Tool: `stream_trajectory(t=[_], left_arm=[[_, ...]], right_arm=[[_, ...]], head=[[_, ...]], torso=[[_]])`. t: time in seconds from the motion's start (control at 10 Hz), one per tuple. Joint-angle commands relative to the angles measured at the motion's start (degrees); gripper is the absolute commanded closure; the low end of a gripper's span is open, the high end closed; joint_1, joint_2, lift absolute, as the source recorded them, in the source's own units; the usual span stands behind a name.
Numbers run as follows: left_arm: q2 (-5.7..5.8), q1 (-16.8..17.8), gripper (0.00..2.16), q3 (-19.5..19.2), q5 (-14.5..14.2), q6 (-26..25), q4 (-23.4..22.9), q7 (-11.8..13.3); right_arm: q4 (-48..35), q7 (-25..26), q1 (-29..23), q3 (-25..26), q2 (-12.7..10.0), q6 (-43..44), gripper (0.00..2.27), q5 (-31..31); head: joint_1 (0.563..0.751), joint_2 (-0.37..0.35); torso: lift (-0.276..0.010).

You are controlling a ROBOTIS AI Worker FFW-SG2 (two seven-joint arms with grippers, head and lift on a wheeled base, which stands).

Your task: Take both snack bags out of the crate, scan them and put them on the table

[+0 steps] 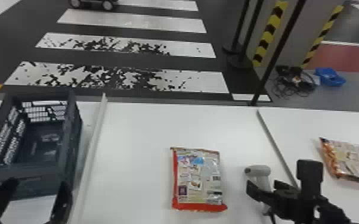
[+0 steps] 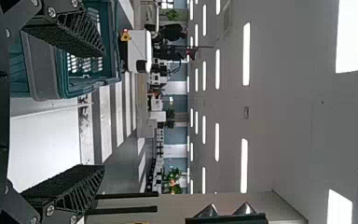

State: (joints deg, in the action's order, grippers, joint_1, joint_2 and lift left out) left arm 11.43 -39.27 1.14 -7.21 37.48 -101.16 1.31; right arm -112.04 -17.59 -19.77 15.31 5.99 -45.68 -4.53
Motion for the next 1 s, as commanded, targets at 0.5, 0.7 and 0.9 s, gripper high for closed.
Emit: stream_trajectory(t=[0.5, 0.7, 0.9], left_arm=[[-0.09, 0.0, 0.15, 0.0, 0.0, 0.0, 0.0, 0.1], [-0.09, 0.0, 0.15, 0.0, 0.0, 0.0, 0.0, 0.0], [-0.09, 0.0, 0.15, 0.1, 0.0, 0.0, -0.1, 0.1]], right_arm=[[0.7, -0.8, 1.0, 0.0, 0.4, -3.0, 2.15, 3.3], [0.6, -1.0, 1.0, 0.1, 0.5, -3.7, 2.26, 4.0], [-1.6, -0.9, 0.9, 0.3, 0.4, -4.6, 2.26, 3.5]], head=[[0.695, -0.141], [0.695, -0.149], [0.695, -0.152]], torso=[[-0.094], [-0.094], [-0.094]])
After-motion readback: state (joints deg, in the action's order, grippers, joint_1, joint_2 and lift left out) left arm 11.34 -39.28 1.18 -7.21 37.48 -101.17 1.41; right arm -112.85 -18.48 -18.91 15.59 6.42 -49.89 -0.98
